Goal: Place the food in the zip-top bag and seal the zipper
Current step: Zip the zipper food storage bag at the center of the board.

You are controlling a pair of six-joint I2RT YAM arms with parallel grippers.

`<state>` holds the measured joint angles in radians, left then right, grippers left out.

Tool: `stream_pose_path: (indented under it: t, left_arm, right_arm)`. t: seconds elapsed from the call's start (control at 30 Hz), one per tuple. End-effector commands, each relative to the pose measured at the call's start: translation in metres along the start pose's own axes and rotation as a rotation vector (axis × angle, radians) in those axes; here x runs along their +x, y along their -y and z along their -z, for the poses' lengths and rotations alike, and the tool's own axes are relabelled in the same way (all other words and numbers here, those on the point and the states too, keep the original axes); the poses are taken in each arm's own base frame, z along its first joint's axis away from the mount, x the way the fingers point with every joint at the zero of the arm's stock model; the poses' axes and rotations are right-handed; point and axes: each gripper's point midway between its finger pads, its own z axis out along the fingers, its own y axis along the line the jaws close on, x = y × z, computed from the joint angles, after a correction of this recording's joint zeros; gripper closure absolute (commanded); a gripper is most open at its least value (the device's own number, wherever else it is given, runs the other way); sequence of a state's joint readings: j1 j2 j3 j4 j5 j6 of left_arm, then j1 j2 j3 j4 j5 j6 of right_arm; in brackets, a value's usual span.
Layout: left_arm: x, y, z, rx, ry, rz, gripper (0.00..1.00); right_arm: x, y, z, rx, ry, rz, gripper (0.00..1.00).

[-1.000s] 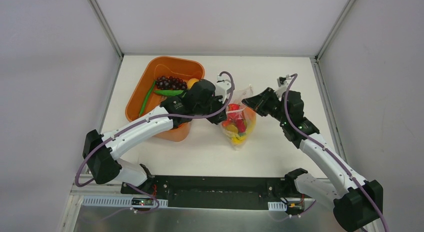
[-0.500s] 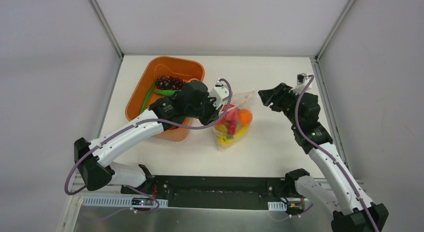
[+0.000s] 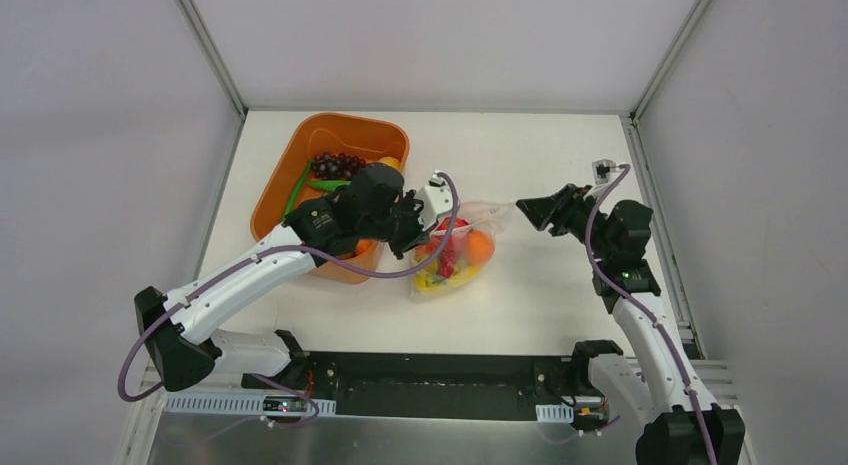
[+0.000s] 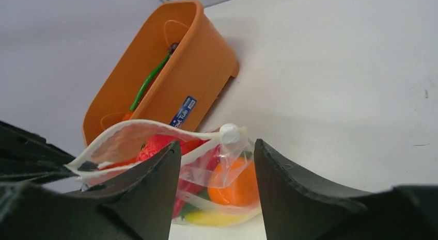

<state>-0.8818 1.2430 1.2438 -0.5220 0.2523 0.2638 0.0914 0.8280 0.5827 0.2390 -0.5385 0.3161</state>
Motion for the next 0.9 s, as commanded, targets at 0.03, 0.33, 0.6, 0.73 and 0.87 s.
stream_pose_path:
  t: [0.03, 0.33, 0.6, 0.73, 0.87]
  left_arm:
    - [-0.005, -0.005, 0.015, -0.005, 0.07, -0.039, 1.0]
    - [0.002, -0.003, 0.026, 0.05, 0.14, -0.075, 1.0]
    - [0.009, 0.01, 0.02, 0.182, 0.113, -0.123, 1.0]
    - [0.009, 0.011, 0.023, 0.219, 0.096, -0.125, 1.0]
    - [0.01, 0.013, 0.025, 0.24, 0.097, -0.143, 1.0]
  right_arm:
    - [-0.001, -0.024, 0.005, -0.15, 0.027, 0.071, 0.44]
    - [0.012, -0.005, -0.012, -0.14, 0.015, -0.017, 0.24]
    - [0.037, -0.002, -0.022, -0.251, -0.076, 0.07, 0.25]
    - [0.04, -0.004, -0.026, -0.333, -0.033, 0.145, 0.21]
    - [0.05, -0.021, -0.02, -0.521, -0.043, 0.264, 0.18]
